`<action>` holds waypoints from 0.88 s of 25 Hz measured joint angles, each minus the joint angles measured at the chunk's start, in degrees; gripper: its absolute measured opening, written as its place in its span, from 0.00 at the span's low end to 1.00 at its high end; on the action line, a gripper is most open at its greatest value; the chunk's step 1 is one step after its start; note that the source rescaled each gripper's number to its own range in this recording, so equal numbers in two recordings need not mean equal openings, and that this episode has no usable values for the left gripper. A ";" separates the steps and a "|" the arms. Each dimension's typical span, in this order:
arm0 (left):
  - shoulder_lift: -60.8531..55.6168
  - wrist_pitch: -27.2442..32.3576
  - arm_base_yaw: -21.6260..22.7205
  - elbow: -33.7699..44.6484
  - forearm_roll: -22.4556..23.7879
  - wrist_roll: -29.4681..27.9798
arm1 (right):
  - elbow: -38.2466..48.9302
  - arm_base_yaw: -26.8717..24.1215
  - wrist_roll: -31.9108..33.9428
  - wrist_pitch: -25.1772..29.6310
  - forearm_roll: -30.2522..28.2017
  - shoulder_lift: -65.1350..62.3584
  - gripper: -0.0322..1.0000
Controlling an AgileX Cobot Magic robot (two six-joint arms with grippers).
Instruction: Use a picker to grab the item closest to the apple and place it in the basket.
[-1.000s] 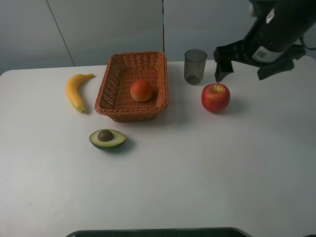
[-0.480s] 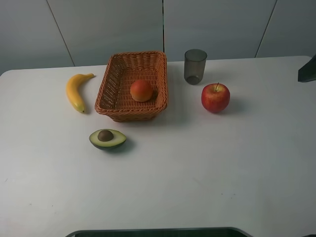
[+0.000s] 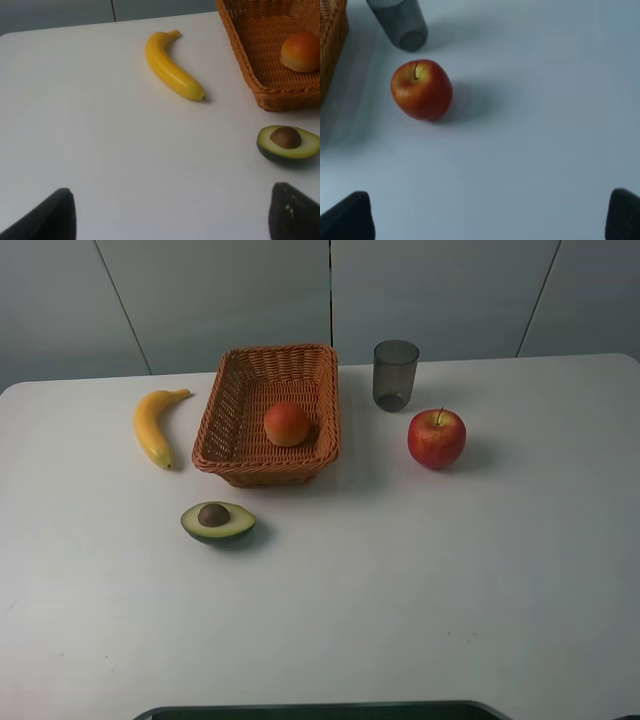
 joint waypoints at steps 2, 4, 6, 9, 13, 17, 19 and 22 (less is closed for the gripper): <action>0.00 0.00 0.00 0.00 0.00 0.00 | 0.81 0.00 -0.17 1.27 -0.09 -3.66 1.00; 0.00 0.00 0.00 0.00 0.00 0.00 | 1.75 0.13 -1.49 2.22 -0.23 -6.60 1.00; 0.00 0.00 0.00 0.00 0.00 0.00 | 2.08 0.63 -2.35 3.06 -0.23 -9.17 1.00; 0.00 0.00 0.00 0.00 0.00 0.00 | 2.31 1.26 -2.61 3.32 -0.23 -12.86 1.00; 0.00 0.00 0.00 0.00 0.00 0.00 | 2.31 1.26 -2.48 4.68 -0.23 -19.34 1.00; 0.00 0.00 0.00 0.00 0.00 0.00 | 2.31 1.26 -2.12 6.49 -0.61 -26.40 1.00; 0.00 0.00 0.00 0.00 0.00 0.00 | 2.18 1.26 -2.03 9.15 -1.07 -27.37 1.00; 0.00 0.00 0.00 0.00 0.00 0.00 | 2.18 1.26 -2.03 13.07 -1.56 -27.46 1.00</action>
